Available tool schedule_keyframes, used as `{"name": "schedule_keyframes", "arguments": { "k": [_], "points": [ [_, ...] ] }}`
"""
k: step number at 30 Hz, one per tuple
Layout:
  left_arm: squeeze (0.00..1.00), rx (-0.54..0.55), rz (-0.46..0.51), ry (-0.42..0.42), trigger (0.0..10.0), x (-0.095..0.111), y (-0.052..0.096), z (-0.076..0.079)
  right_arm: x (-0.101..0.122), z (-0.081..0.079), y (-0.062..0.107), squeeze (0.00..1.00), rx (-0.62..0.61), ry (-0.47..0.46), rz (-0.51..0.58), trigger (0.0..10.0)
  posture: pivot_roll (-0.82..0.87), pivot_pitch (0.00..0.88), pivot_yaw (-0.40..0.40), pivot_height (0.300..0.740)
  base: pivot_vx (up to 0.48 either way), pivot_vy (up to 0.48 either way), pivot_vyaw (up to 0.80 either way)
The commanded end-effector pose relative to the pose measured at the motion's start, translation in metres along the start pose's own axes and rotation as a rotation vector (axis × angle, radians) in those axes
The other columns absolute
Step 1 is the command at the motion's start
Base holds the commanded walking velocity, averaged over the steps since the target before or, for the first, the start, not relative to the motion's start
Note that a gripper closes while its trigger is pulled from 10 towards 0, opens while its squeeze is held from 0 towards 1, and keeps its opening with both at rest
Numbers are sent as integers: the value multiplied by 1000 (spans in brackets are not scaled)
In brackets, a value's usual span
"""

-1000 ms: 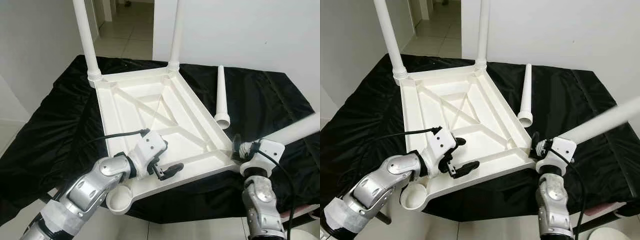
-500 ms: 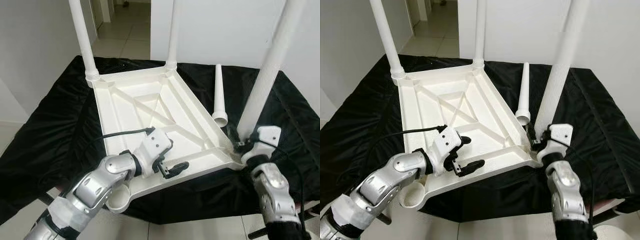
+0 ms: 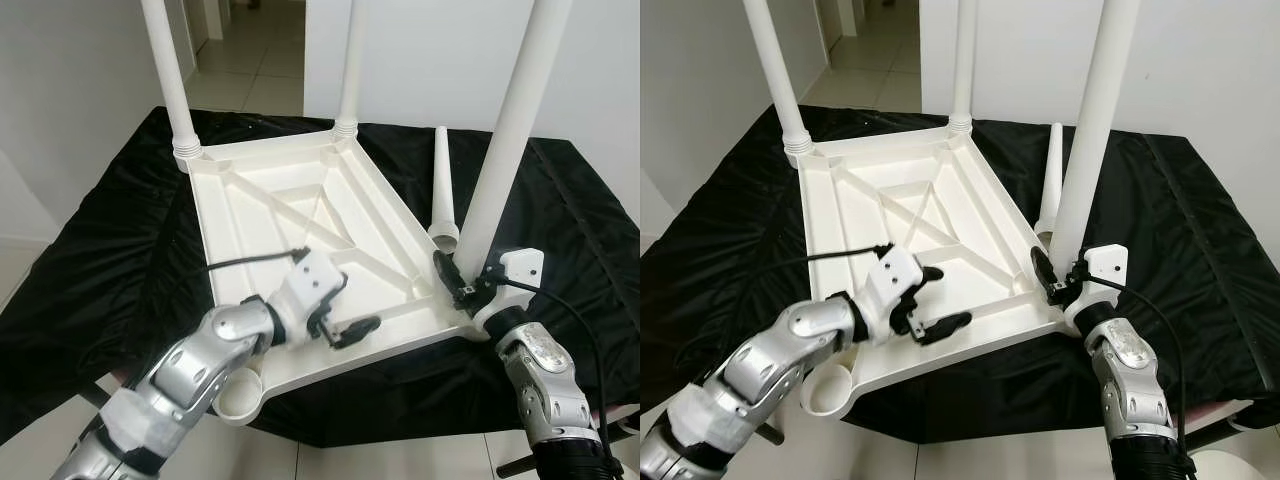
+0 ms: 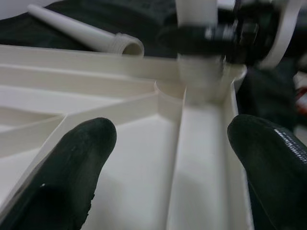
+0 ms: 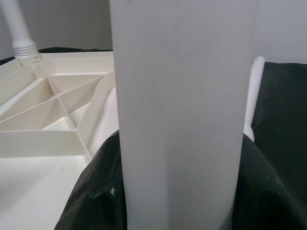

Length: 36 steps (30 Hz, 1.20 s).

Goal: Building children table

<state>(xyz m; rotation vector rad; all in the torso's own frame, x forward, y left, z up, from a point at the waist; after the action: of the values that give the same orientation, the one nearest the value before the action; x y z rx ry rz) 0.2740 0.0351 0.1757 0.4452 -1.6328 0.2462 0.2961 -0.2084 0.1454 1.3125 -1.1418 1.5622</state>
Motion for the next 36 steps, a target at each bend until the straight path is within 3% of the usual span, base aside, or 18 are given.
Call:
{"name": "schedule_keyframes", "arguments": {
  "k": [1,2,3,4,6,7,8,11,21,23,29,30,31,32,33,36],
  "points": [
    [1000,-78,76,93,10000,17,-3,-6,5,-8,0,0,46,17,-4,10000,4,70,-21,740,0,0,0],
    [1000,-78,76,93,10000,17,-3,-6,5,-8,0,0,46,17,-4,10000,4,70,-21,740,0,0,0],
    [1000,-88,153,138,10000,36,-6,-14,8,-15,-1,0,104,34,-17,10000,0,80,-22,740,0,0,0],
    [1000,-88,153,138,10000,36,-6,-14,8,-15,-1,0,104,34,-17,10000,0,80,-22,740,0,0,0],
    [1000,-106,246,179,10000,60,-8,-22,11,-26,1,0,209,56,-40,10000,-1,85,-34,740,0,0,0],
    [0,-126,283,190,10000,71,-10,-23,14,-31,2,0,266,59,-56,10000,-2,78,-39,740,0,0,0],
    [0,-126,283,190,10000,71,-10,-23,14,-31,2,0,266,59,-56,10000,-2,78,-39,740,0,0,0],
    [0,-215,369,225,10000,96,-12,-21,28,-39,3,0,408,30,-53,10000,4,84,-29,740,0,0,0],
    [0,-315,413,225,10000,121,-24,-17,31,-55,8,0,658,-12,-132,10000,10,51,-25,740,0,0,0],
    [0,-316,415,229,10000,122,-24,-18,31,-56,9,0,674,-12,-137,10000,10,51,-25,740,0,0,0],
    [0,-459,424,237,10000,128,-15,-15,26,-55,9,0,719,17,-196,10000,-3,1,-18,740,0,0,0],
    [0,-487,418,250,8745,129,-13,-13,26,-55,10,0,730,17,-202,10000,-7,0,-15,740,0,0,0],
    [0,-509,426,260,5216,129,-12,-13,27,-55,12,0,739,13,-205,10000,-9,0,-11,740,0,0,0],
    [0,-522,433,266,5216,130,-11,-12,27,-55,12,0,745,11,-206,10000,-9,0,-11,740,0,0,0],
    [0,-531,435,281,0,130,-10,-13,25,-53,13,0,739,18,-219,10000,-8,0,-4,740,0,0,0],
    [0,-535,428,289,0,129,-10,-14,21,-51,15,0,733,14,-229,10000,3,0,-5,740,0,0,0]
  ]
}}
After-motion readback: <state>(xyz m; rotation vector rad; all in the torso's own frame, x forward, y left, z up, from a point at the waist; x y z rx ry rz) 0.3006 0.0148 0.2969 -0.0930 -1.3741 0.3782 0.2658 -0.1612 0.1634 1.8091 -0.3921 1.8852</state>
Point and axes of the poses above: a point about 5 cm out from each wrist's last joint towards the gripper, its own y axis pointing back from the gripper into the wrist, its own x axis along the axis of the wrist's last joint, z = x × y, the point moved 1 cm from there along -y, pointing out of the wrist towards the gripper
